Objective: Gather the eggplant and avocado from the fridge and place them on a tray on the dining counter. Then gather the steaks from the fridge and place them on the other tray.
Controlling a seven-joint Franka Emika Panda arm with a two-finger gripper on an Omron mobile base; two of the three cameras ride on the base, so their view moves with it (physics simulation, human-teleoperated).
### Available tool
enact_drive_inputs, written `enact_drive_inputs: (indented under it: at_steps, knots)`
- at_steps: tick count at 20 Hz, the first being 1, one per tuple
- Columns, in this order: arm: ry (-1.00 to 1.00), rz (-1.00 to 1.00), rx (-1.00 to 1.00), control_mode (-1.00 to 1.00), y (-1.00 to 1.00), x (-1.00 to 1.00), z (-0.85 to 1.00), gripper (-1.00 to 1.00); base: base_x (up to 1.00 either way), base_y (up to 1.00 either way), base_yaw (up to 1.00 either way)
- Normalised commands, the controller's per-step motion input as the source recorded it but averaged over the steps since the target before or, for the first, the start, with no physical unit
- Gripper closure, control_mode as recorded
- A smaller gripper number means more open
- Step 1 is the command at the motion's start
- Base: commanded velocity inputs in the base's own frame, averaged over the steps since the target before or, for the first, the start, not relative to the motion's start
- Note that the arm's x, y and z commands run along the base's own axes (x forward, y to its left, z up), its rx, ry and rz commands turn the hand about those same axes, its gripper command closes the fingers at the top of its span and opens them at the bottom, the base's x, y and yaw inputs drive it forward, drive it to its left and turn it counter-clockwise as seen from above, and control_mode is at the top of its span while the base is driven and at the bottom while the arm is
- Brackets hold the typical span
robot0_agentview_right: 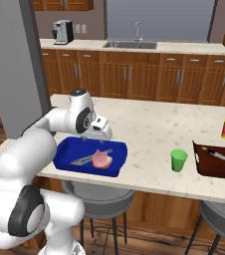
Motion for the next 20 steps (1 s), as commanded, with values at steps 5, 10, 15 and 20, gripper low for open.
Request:
enact_drive_inputs:
  at_steps: [5, 10, 15, 20]
  knots:
    - [0.00, 0.12, 0.00, -1.00, 0.01, -0.71, 0.77, -1.00, 0.00, 0.00, 0.00]
    - [0.00, 0.09, 0.00, -1.00, 0.11, -0.75, 0.82, -1.00, 0.00, 0.00, 0.00]
    - [0.00, 0.07, 0.00, -1.00, 0.08, -0.72, 0.76, -1.00, 0.00, 0.00, 0.00]
    - [0.00, 0.00, 0.00, -1.00, 0.01, -0.91, 0.63, -1.00, 0.00, 0.00, 0.00]
